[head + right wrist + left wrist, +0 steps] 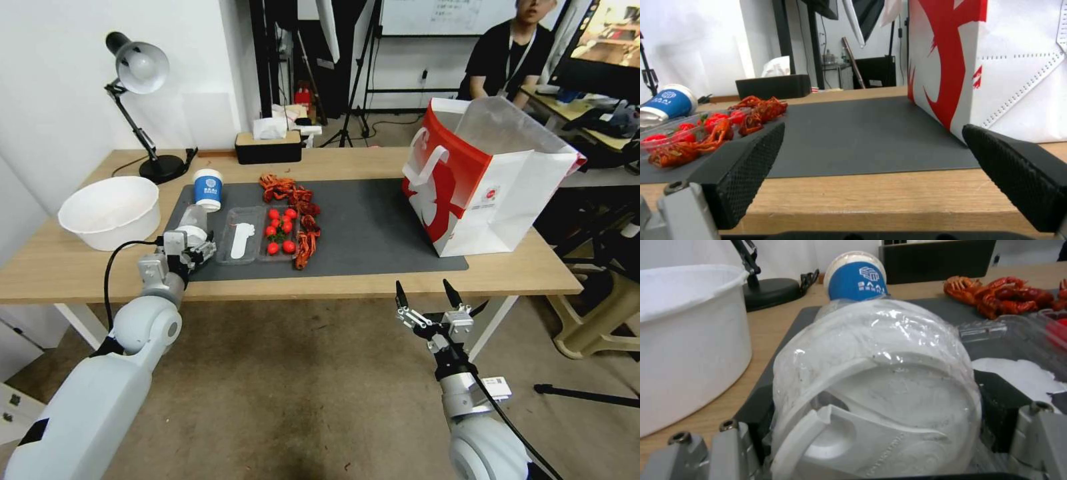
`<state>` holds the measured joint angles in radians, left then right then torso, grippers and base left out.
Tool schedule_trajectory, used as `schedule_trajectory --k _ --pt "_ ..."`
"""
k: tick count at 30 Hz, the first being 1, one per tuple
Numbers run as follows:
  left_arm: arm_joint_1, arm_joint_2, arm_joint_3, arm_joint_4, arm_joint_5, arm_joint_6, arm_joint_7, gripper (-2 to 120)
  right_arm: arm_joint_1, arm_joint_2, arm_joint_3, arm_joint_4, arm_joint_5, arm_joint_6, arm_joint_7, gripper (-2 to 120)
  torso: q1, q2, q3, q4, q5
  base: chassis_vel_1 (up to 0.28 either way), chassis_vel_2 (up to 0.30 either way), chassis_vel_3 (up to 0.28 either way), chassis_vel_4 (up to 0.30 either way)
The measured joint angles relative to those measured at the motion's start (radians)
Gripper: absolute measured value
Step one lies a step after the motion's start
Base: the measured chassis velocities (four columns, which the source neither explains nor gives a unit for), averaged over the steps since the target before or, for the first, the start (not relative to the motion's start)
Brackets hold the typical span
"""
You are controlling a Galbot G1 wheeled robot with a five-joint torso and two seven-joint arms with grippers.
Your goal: Pick up the trash from the table and place it into the takeout bag.
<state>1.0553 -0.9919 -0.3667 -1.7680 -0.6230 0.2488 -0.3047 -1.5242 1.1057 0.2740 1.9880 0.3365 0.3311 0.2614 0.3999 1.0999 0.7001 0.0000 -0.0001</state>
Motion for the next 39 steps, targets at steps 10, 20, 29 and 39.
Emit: schedule_trajectory --k 10,20,29,39 --pt "-0.073 0.096 0.015 -0.096 -0.048 -0.211 0.181 76 -0.009 0.000 0.005 0.015 0.000 0.003 0.002 100 0.000 0.000 0.000 -0.0001 0.0002 0.000 0.000 0.000 0.000" --pt "-0.413 0.181 0.295 -0.041 -0.189 -0.291 0.352 76 -0.030 0.013 0.012 0.042 -0.027 -0.003 0.008 100 0.000 0.000 0.000 0.0005 0.0001 0.000 0.000 0.000 0.000" --pt "-0.754 -0.008 0.604 0.116 -0.208 -0.284 0.355 76 -0.053 0.036 0.024 0.056 -0.063 -0.007 0.013 100 0.000 0.000 0.000 -0.0002 0.0008 0.000 0.000 0.000 0.000" --pt "-1.032 -0.348 0.836 0.428 -0.188 -0.305 0.396 76 -0.074 0.063 0.036 0.052 -0.074 0.000 0.015 100 0.000 0.000 0.000 -0.0003 0.0006 0.000 0.000 0.000 0.000"
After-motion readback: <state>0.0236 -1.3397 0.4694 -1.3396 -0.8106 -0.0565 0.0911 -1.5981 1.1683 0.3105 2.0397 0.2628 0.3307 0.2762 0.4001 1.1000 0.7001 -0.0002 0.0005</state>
